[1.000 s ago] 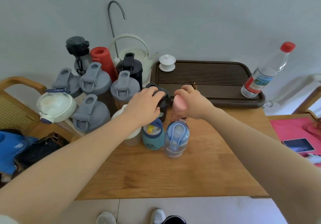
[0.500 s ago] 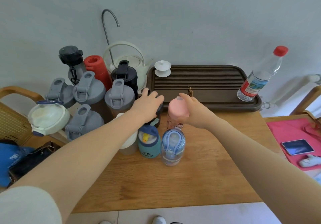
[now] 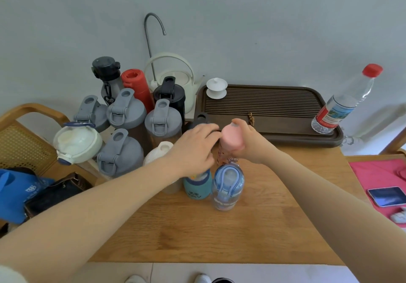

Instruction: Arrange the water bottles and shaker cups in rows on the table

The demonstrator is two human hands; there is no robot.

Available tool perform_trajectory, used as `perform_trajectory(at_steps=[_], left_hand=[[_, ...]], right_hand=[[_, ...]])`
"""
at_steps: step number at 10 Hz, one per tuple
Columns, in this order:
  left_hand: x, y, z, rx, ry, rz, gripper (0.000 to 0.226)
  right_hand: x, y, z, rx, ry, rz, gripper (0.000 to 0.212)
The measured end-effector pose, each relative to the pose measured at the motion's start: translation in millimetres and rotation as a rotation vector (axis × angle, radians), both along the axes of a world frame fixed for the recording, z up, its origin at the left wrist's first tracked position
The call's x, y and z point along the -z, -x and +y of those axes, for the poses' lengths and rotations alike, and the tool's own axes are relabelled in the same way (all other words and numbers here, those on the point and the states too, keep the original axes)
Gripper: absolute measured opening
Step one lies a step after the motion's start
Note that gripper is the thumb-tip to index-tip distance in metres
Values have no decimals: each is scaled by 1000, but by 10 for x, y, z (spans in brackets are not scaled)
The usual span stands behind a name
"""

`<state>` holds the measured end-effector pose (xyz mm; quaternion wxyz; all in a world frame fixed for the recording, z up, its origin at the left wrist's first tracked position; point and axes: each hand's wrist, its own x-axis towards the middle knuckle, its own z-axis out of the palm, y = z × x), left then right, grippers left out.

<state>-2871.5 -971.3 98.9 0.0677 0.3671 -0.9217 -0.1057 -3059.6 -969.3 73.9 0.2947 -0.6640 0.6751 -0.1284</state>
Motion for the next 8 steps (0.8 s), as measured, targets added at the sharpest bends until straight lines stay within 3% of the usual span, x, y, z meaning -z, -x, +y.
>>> perform_trajectory(at_steps=[1,2,5,8], left_hand=[[16,16,401,126,-167,3,76],[143,61,484,158,-138,-128,91],[302,302,465,-77,33,-52,77],[275,332,452,-85,23,-117,88]], right_hand=[[-19,9,72,8,-23,-30,106],[-38,39,138,26,-29,-2,108],[-93,197,443,-51,-41,102,97],[-185,109,564,-46,14,202,92]])
